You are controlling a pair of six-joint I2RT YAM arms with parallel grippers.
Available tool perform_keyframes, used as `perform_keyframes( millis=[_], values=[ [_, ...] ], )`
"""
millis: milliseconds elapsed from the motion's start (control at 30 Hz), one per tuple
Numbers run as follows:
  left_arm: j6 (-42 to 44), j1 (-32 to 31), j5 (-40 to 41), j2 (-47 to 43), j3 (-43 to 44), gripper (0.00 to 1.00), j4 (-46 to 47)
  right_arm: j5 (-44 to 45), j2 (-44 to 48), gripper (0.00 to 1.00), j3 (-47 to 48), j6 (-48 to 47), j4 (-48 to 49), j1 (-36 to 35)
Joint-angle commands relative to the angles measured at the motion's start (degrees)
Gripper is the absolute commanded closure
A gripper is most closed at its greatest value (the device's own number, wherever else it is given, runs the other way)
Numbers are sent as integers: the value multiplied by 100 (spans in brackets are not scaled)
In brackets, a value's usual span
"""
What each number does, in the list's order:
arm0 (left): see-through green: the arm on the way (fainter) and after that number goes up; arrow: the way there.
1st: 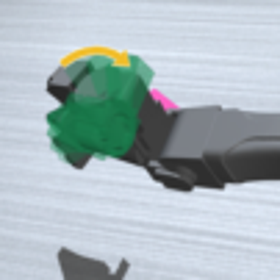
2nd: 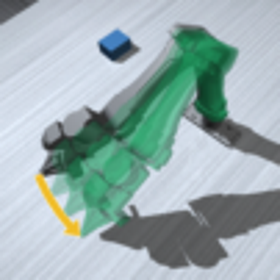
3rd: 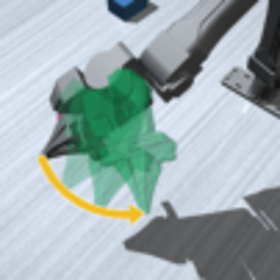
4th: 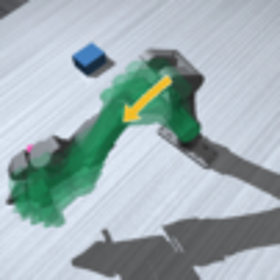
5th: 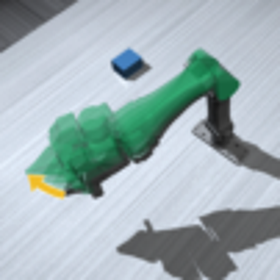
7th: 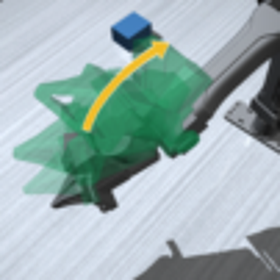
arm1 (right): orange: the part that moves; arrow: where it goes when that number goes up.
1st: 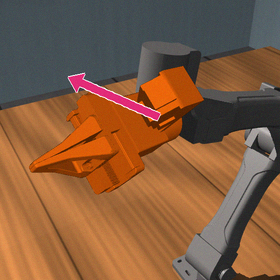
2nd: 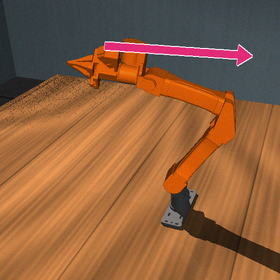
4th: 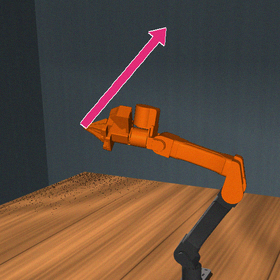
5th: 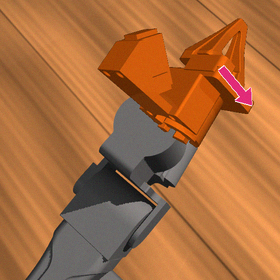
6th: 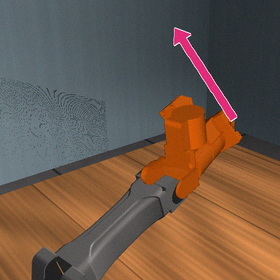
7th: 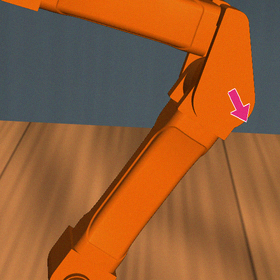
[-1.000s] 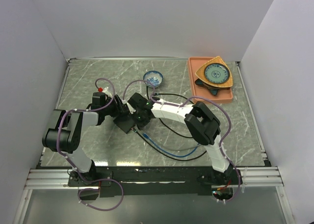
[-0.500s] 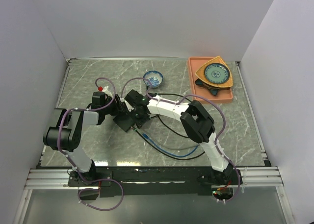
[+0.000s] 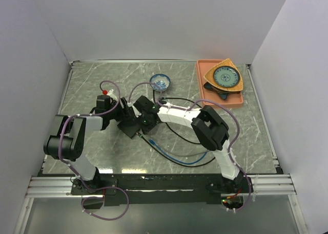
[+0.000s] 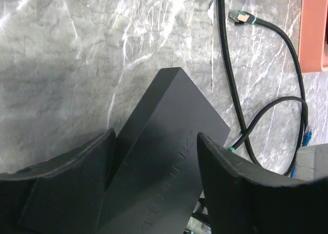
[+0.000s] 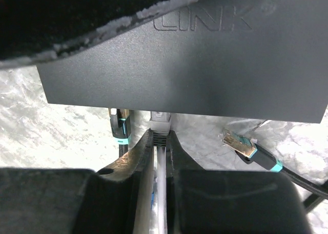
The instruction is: Insert the plug into the switch port
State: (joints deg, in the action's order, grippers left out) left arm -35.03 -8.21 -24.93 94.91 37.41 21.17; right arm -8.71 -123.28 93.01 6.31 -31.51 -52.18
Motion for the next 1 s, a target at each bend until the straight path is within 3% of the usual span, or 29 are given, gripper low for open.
perform_keyframes(
  millis=[0, 233, 400, 667, 967],
  values=[
    [-198, -269, -356, -210, -58, 25, -992, 27, 594, 84, -371, 134, 1903, 42],
    [-127, -234, 400, -789, 38, 13, -1457, 185, 1113, 65, -1082, 125, 1788, -2],
    [-119, -225, 919, -1387, -23, 4, -1747, 291, 1552, 45, -1382, 134, 1762, 6],
    [-92, -225, 1499, -2538, -93, 1, -2099, 396, 2167, 14, -1830, 187, 1683, -2],
    [-276, -225, 1386, -3962, -120, 4, -2398, 695, 2774, 13, -2691, 467, 1665, -46]
  ],
)
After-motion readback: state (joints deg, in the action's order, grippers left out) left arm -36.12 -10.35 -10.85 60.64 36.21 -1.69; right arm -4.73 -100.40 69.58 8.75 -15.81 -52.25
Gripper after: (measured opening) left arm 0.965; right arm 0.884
